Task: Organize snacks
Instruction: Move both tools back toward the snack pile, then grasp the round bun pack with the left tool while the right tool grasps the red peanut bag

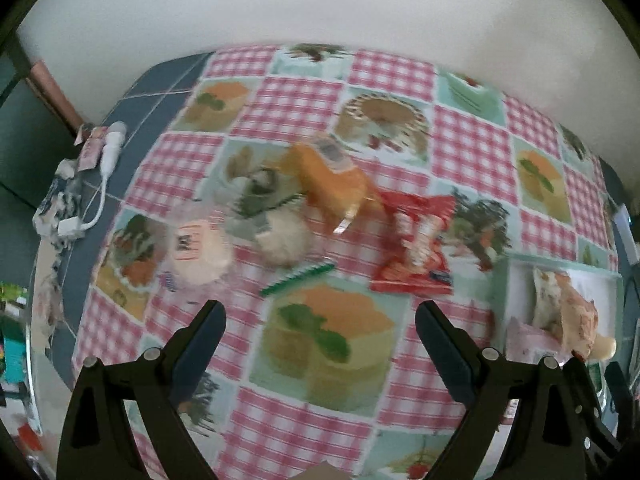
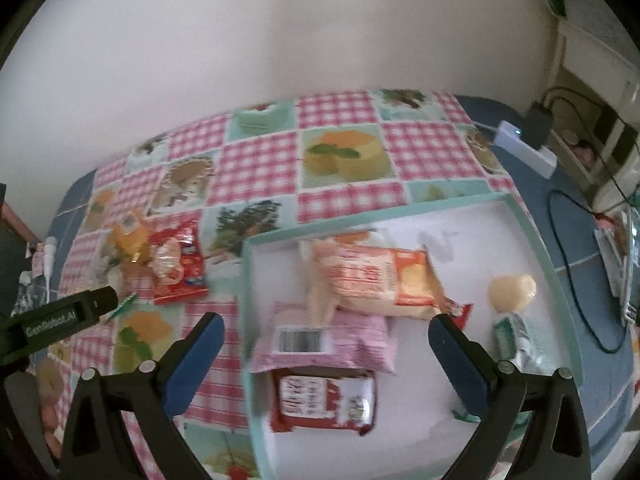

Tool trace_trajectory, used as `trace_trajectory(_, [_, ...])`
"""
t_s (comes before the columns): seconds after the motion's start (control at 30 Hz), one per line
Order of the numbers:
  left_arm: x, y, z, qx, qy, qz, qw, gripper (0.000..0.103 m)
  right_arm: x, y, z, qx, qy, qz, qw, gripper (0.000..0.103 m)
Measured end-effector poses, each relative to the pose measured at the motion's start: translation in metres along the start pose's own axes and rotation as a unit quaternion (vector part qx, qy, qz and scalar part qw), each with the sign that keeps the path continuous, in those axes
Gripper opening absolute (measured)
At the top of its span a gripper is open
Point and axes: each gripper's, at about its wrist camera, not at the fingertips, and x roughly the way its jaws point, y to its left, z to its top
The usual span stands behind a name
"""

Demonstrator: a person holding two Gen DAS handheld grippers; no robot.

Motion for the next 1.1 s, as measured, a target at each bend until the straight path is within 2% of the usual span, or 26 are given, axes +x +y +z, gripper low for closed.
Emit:
trace_trajectory(0.27, [0.004, 0.058, 0.012, -0.054, -0.001, 0.014, 0.9984, 0.096, -0.007, 0.033, -0.001, -0.036, -0.042, 0.01, 0.998, 0.103])
trace_trajectory(0.4, [0.007, 0.085, 0.014, -0.08, -0.002, 0.028, 0.9964, 0.096, -0.004, 0.053, 0.0, -0.057, -0.041, 0.03, 0.997, 0.103])
trace_trajectory(0.53, [0.01, 0.103, 0.014, -0.097, 0.0, 0.026, 0.9949, 0.096, 0.0, 0.072, 0.002, -0.061, -0.038, 0.039, 0.997, 0.103])
trace_trajectory(0.93, [0.027, 0.13, 0.022, -0.138, 0.022, -0.005, 0.9901, 0.096, 0.016, 0.124, 0.016, -0.08, -0.034, 0.085, 0.993, 0.103])
trace_trajectory(1.1, [0.038, 0.133, 0.026, -0.14, 0.029, 0.0, 0.9897, 0.096, 0.031, 0.138, 0.022, -0.081, -0.023, 0.082, 0.993, 0.099])
